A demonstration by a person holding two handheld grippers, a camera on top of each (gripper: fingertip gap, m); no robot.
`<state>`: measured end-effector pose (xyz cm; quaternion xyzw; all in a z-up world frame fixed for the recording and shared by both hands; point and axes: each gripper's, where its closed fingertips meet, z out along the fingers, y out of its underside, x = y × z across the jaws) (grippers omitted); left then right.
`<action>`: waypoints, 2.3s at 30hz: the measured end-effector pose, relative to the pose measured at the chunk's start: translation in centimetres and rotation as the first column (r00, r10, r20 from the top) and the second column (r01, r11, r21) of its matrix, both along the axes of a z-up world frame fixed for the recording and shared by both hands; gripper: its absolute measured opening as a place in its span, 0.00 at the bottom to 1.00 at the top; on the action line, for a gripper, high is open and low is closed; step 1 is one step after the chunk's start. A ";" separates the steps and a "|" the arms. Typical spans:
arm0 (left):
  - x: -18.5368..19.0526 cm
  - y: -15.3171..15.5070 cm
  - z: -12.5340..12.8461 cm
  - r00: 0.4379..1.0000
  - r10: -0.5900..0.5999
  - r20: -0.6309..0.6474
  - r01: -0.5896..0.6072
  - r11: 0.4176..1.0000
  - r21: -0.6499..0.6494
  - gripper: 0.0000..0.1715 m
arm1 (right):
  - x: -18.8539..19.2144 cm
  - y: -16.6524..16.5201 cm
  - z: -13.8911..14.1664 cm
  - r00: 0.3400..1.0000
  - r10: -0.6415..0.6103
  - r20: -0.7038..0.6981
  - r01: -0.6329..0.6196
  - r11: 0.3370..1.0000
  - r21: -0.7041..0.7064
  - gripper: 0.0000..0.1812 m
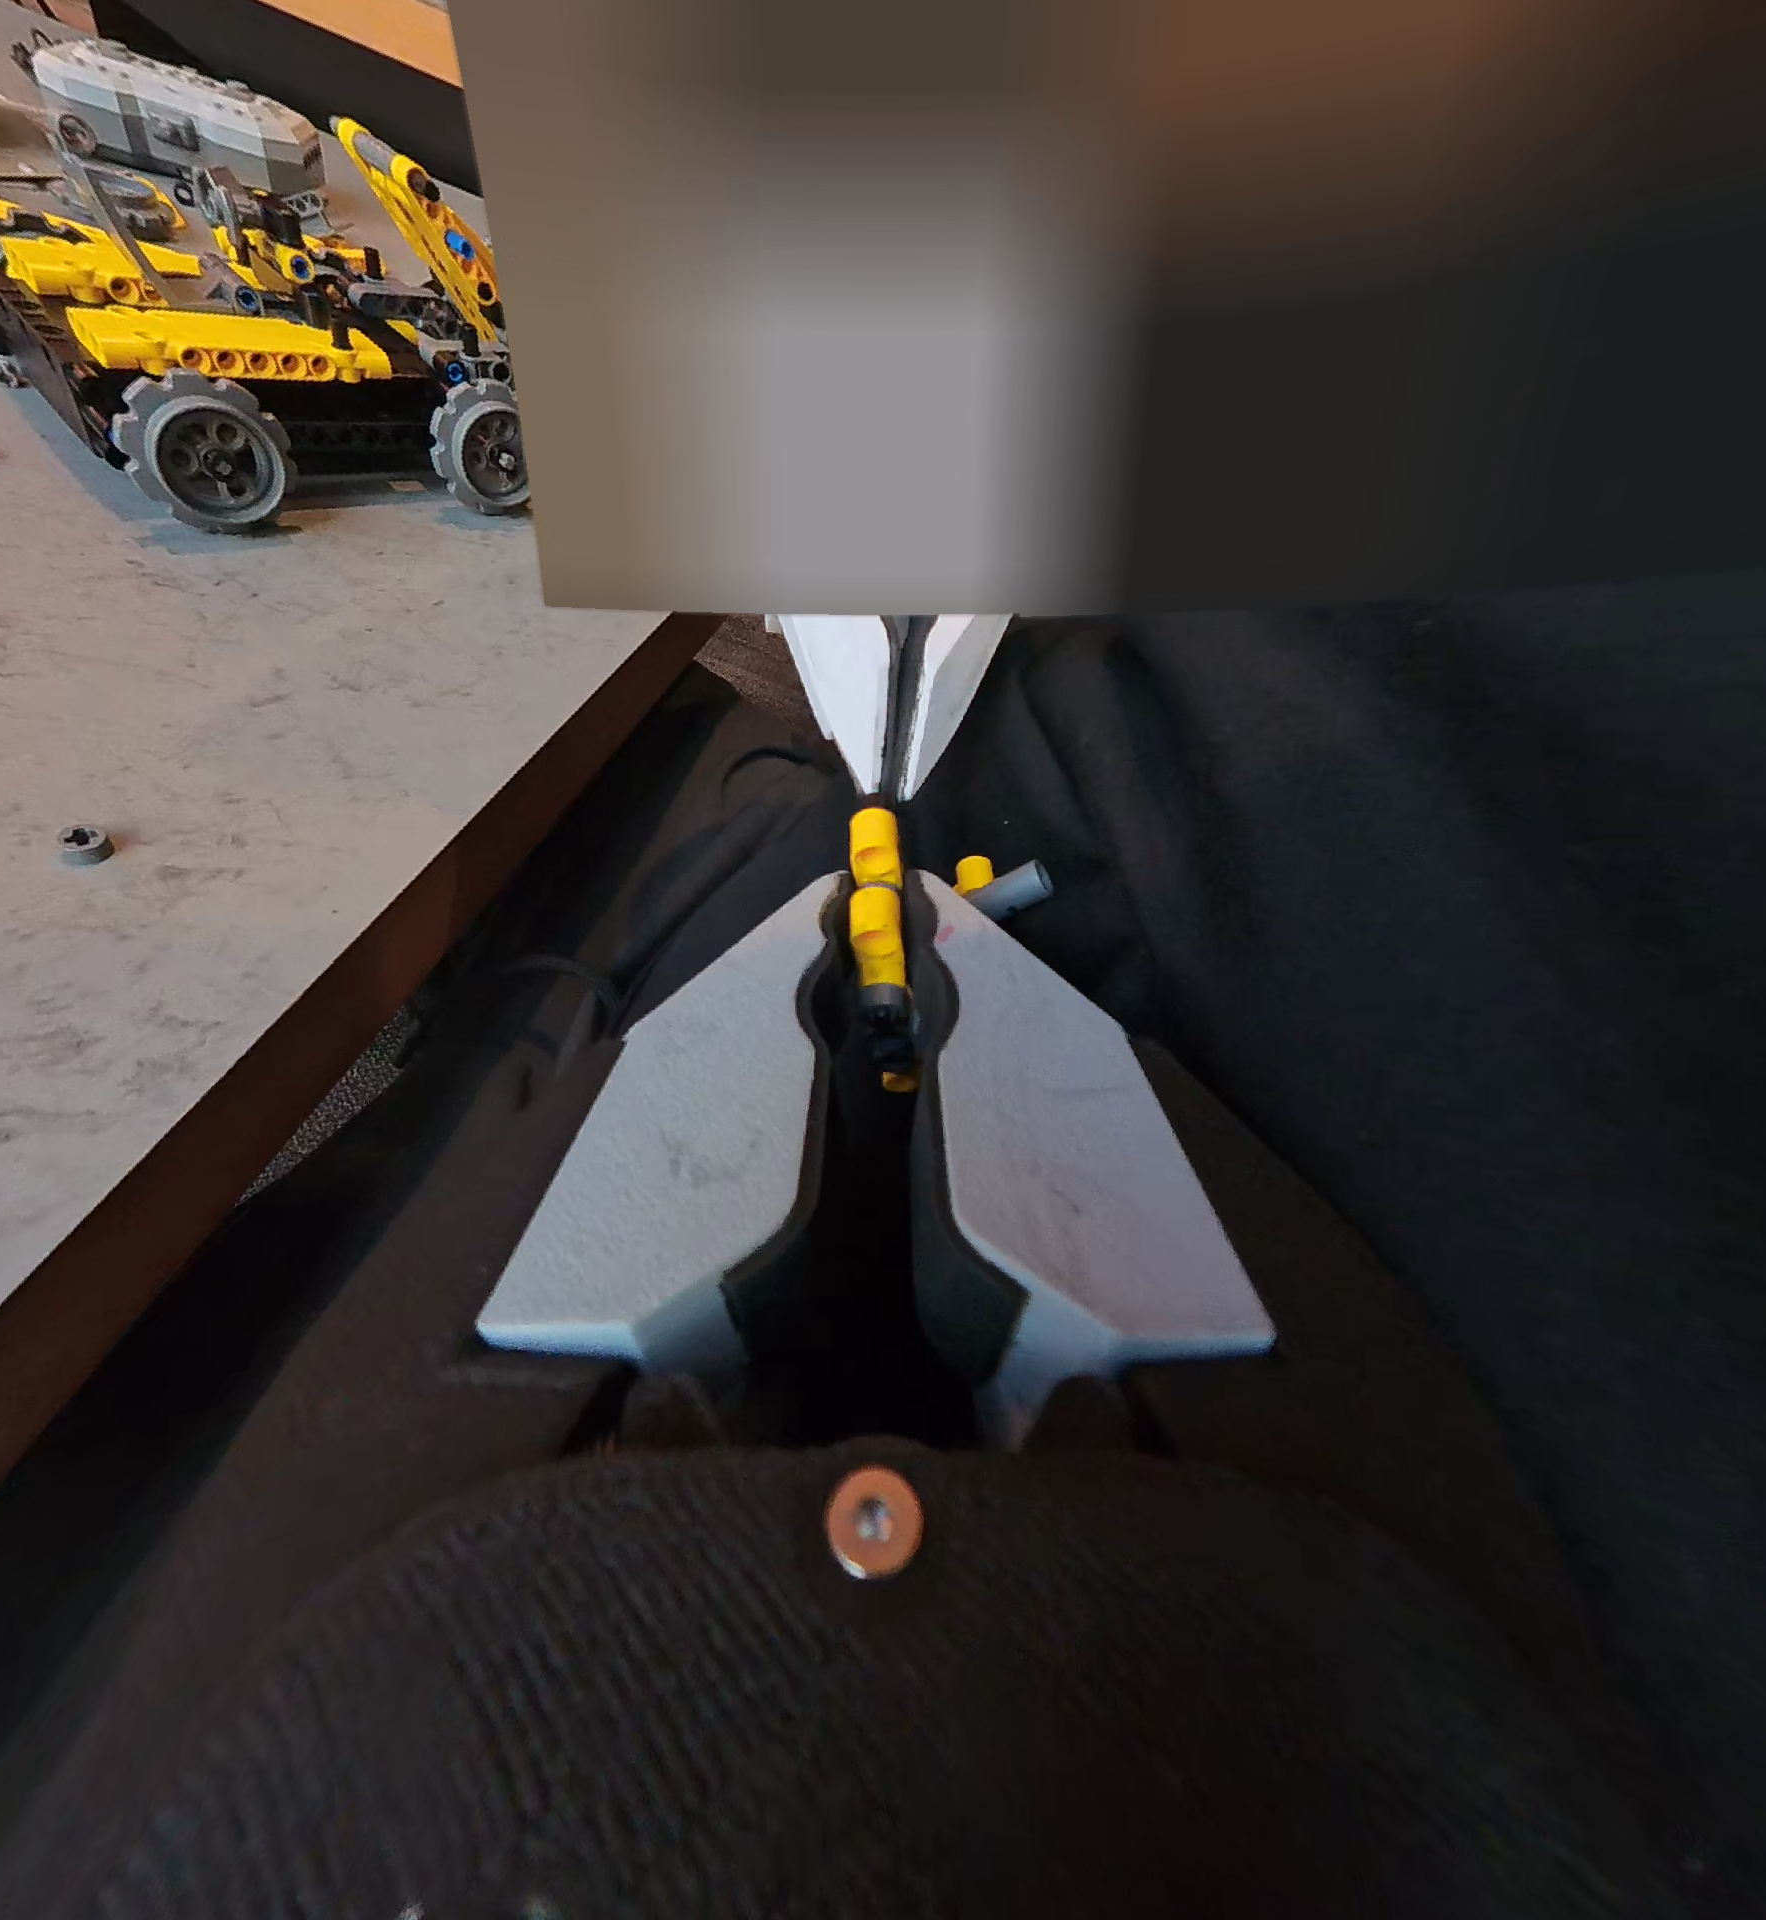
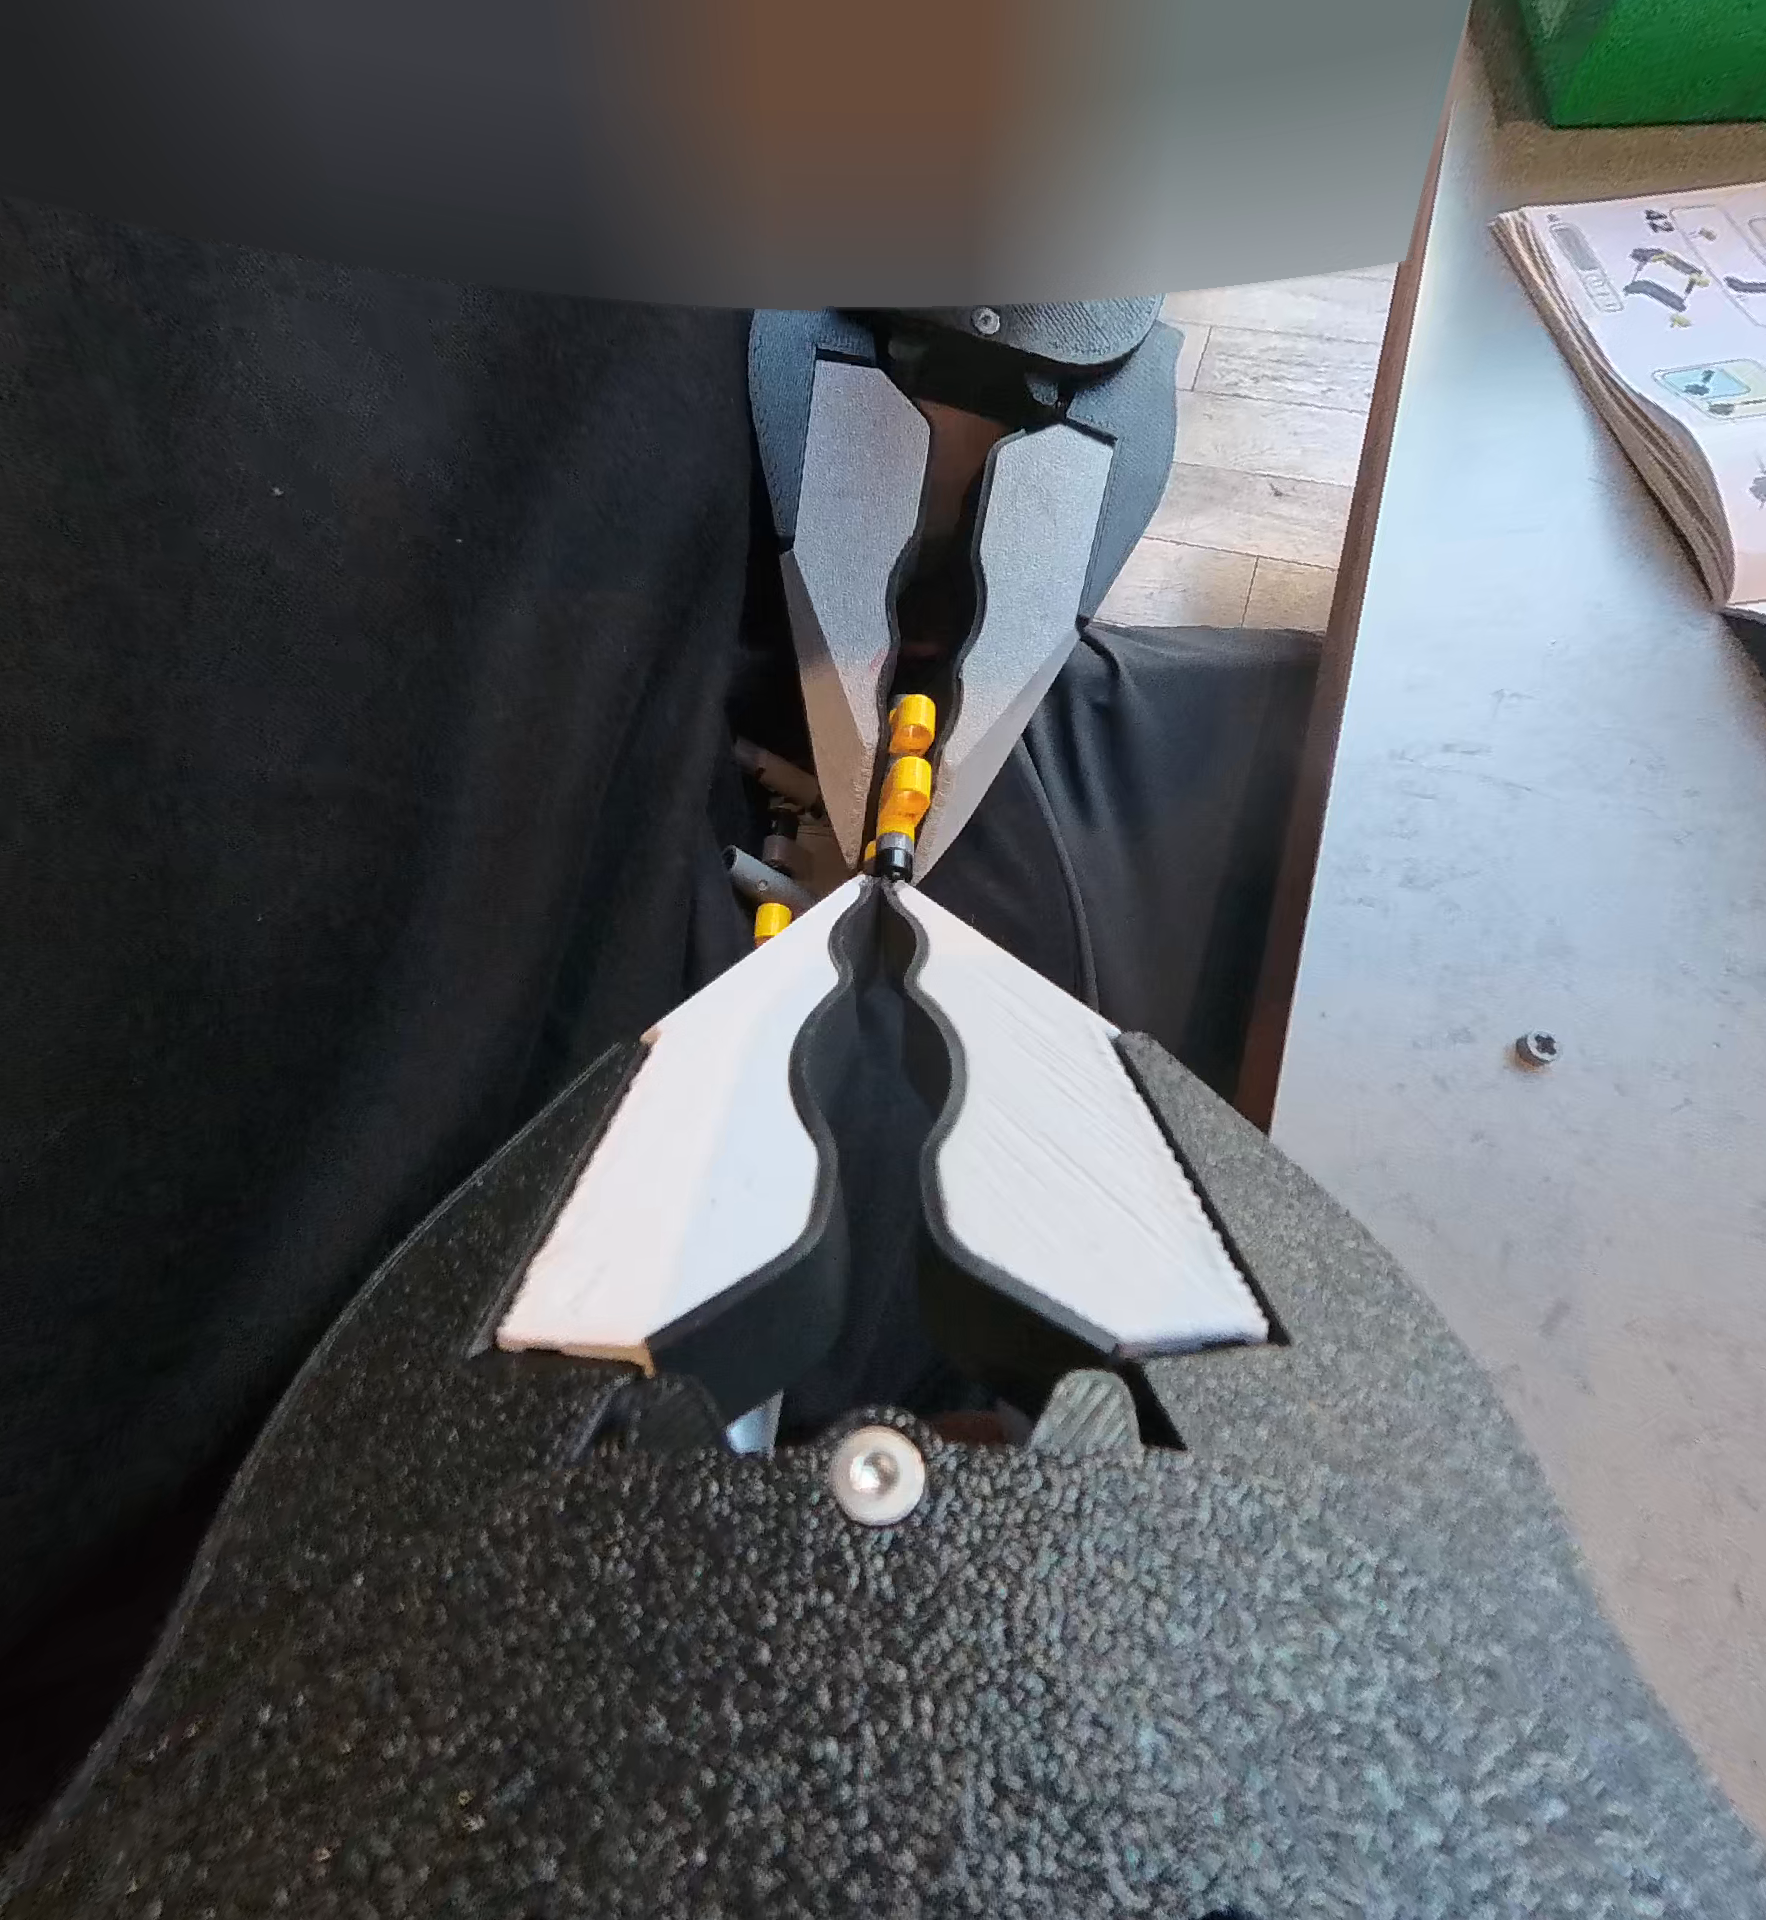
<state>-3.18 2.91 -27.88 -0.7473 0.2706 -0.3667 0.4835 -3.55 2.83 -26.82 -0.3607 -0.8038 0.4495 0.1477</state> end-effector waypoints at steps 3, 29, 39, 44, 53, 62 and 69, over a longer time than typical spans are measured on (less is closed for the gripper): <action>0.1 -0.1 -0.1 1.000 -0.004 -0.005 0.004 1.000 0.000 0.04 | 0.1 -0.1 0.0 1.000 0.019 0.005 -0.019 1.000 0.007 0.00; 0.6 -0.6 -0.9 0.999 -0.038 -0.021 0.037 0.999 -0.029 0.03 | 0.4 -0.6 -0.8 0.983 0.171 0.061 -0.176 0.980 0.092 0.00; 0.9 -0.8 -1.1 0.998 -0.050 -0.040 0.049 0.998 -0.032 0.03 | 0.6 -0.9 -1.0 0.977 0.199 0.081 -0.207 0.973 0.106 0.00; 1.0 -0.8 -1.2 0.997 -0.053 -0.049 0.051 0.998 -0.035 0.03 | 0.7 -1.0 -1.2 0.971 0.223 0.091 -0.234 0.963 0.133 0.00; 1.0 -0.9 -1.5 0.996 -0.057 -0.061 0.055 0.997 -0.045 0.03 | 0.6 -1.1 -1.4 0.966 0.240 0.101 -0.253 0.957 0.140 0.00; 1.2 -0.9 -1.6 0.995 -0.066 -0.071 0.062 0.997 -0.050 0.03 | 0.8 -1.2 -1.6 0.945 0.298 0.132 -0.318 0.934 0.163 0.00; 1.1 -0.9 -1.9 0.995 -0.065 -0.072 0.060 0.996 -0.066 0.03 | 0.6 -1.2 -1.9 0.946 0.294 0.137 -0.314 0.936 0.157 0.00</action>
